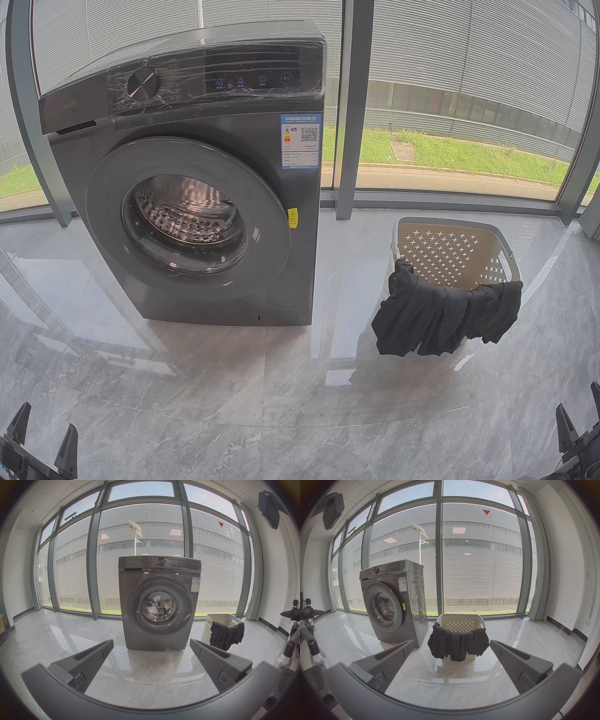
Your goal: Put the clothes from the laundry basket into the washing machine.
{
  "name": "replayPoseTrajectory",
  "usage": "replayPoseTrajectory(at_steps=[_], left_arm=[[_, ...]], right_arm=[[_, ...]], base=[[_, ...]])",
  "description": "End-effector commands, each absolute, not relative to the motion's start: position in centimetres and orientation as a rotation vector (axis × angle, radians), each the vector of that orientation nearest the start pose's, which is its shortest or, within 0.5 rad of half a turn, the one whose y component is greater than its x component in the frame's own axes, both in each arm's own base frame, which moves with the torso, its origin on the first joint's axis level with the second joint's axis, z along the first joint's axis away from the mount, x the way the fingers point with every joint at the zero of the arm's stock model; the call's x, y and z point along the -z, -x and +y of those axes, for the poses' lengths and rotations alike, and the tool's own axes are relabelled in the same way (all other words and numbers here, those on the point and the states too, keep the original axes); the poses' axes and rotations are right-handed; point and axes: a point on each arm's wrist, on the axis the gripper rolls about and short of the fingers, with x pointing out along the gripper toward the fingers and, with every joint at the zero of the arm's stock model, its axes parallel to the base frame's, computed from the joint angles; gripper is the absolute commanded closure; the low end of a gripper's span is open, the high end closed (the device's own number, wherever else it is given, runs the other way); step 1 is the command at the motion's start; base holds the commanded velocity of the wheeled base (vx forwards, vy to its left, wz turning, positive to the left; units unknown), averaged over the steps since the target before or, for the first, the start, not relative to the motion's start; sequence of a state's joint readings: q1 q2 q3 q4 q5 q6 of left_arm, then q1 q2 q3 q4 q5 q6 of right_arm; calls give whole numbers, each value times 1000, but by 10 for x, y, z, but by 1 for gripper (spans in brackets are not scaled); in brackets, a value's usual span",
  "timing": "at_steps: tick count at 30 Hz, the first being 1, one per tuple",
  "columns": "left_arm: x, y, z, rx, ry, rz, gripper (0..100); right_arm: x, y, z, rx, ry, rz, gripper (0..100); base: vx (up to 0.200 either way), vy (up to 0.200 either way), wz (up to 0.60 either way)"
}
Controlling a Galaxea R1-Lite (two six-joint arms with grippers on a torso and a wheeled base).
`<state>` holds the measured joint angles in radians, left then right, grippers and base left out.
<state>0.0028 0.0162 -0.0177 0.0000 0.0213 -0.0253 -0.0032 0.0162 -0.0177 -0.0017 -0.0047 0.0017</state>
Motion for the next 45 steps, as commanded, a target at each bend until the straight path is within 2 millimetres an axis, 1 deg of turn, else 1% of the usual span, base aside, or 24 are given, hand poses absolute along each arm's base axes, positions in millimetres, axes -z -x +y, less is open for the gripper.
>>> replayPoseTrajectory(at_steps=[1,31,45], left_arm=[[-76,23,0,-25,26,-3,0],[-76,23,0,-26,25,-2,0],[-76,23,0,-26,26,-2,0]], right_arm=[[-76,23,0,8,-2,-2,0],[-76,23,0,8,-2,-2,0],[-76,23,0,8,-2,-2,0]], base=[[0,-200,0],[0,-200,0],[0,0,0]])
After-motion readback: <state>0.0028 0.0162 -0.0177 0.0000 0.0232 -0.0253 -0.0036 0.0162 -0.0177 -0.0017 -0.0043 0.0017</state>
